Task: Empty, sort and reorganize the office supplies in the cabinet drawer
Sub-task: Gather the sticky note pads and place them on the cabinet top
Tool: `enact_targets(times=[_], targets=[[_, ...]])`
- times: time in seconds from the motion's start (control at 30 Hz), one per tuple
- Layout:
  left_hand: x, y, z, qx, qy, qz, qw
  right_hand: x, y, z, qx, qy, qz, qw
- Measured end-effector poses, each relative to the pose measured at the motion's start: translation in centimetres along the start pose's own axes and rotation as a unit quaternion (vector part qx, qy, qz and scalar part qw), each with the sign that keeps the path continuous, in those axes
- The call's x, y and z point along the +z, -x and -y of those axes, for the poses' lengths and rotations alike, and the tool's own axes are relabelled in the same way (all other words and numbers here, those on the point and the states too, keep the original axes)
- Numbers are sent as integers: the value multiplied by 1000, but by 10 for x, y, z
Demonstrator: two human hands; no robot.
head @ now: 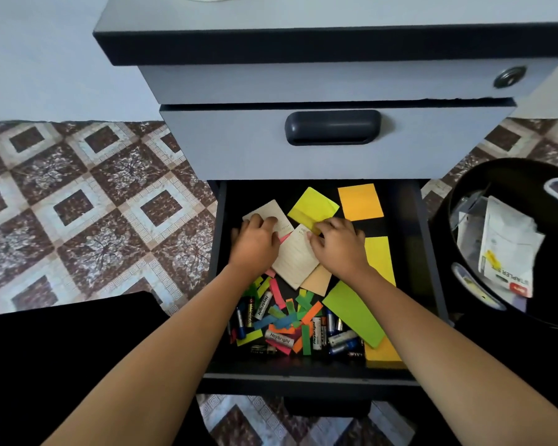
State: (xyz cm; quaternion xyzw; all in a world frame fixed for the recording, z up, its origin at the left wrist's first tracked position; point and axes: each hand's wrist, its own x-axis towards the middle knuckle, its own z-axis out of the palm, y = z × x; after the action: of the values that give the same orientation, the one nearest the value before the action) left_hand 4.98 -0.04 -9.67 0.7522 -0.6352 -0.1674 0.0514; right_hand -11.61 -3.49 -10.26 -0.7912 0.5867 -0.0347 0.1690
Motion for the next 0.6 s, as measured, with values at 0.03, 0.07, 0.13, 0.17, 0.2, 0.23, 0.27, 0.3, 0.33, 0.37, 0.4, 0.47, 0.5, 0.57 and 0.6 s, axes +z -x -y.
enact_targets(times=[0.03,0.07,0.13,0.17,0.2,0.23,0.27,0.3,0.33,0.37,0.4,0.47,0.5,0.57,0.6], targets=[[-2,-2,0,-3,4,-3,1000,-4,-4,-1,10,-8,-8,1000],[-3,-4,1,-5,10,-8,1000,-9,-10,-2,22,-16,-17,999],[-7,-10,2,-12,35,-8,999,-17,-21,-6,46,-29,-29,998],[-10,-13,3,-19,48,7,999,-20,-27,-7,53,-29,-25,998],[-12,-16,3,-27,54,30,998,-22,-32,-8,58,-26,-12,998],[-14,-18,3,-35,51,59,996,-23,-36,-8,61,-21,9,998],[-15,-20,2,-41,39,84,995,-23,-40,-7,64,-12,32,997],[-16,-21,2,-46,28,100,994,-22,-42,-6,65,0,51,997],[-16,-22,1,-49,24,105,993,-21,-43,-5,65,15,61,996],[-17,-22,1,-53,31,104,993,-20,-45,-4,65,26,62,996],[-18,-23,0,-62,48,103,992,-19,-46,-3,68,32,55,996],[-23,-24,0,-80,84,104,988,-17,-48,-2,80,28,41,996],[-26,-24,-1,-83,86,105,987,-17,-50,-1,88,20,39,995],[-33,-25,-3,-74,76,98,990,-18,-53,-2,108,-23,36,993],[-36,-24,-5,-68,85,85,990,-19,-54,-3,119,-67,28,990]])
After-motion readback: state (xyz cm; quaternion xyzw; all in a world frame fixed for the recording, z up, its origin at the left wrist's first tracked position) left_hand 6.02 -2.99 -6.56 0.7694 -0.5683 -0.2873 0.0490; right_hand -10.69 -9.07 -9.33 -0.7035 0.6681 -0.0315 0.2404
